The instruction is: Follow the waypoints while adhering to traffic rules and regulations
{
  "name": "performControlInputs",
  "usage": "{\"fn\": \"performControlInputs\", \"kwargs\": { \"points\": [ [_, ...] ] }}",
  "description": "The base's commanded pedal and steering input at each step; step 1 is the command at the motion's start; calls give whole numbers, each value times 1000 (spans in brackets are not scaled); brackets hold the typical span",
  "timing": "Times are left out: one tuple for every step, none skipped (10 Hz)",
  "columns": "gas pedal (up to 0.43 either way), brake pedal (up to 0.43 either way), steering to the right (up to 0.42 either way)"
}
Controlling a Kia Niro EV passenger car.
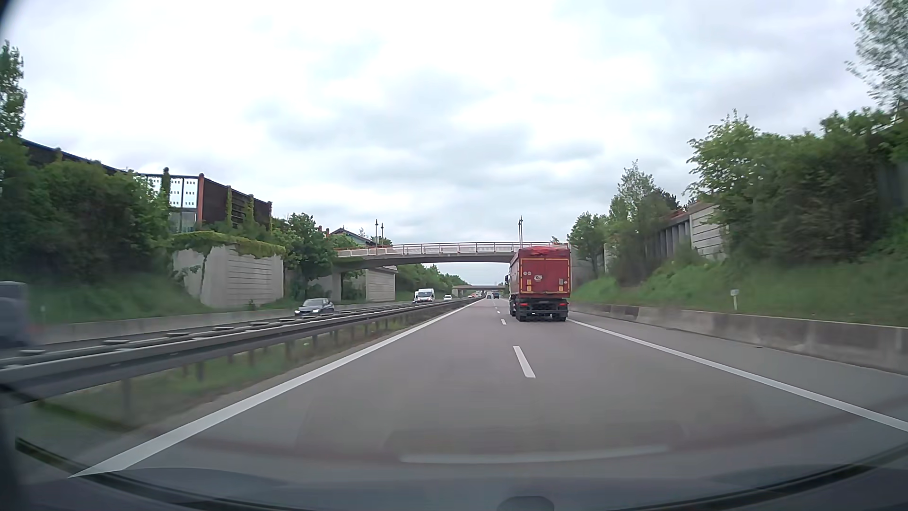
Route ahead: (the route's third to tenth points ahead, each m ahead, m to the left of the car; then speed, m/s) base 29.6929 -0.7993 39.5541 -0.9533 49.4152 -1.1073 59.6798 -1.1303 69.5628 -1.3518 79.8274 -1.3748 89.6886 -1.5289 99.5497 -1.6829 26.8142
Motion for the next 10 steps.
{"fn": "performControlInputs", "kwargs": {
  "points": [
    [157,0,-1],
    [138,0,-1],
    [118,0,-1],
    [98,0,-1],
    [87,0,-1],
    [87,0,-1],
    [87,0,-1],
    [87,0,-1],
    [87,0,-1],
    [87,0,0]
  ]
}}
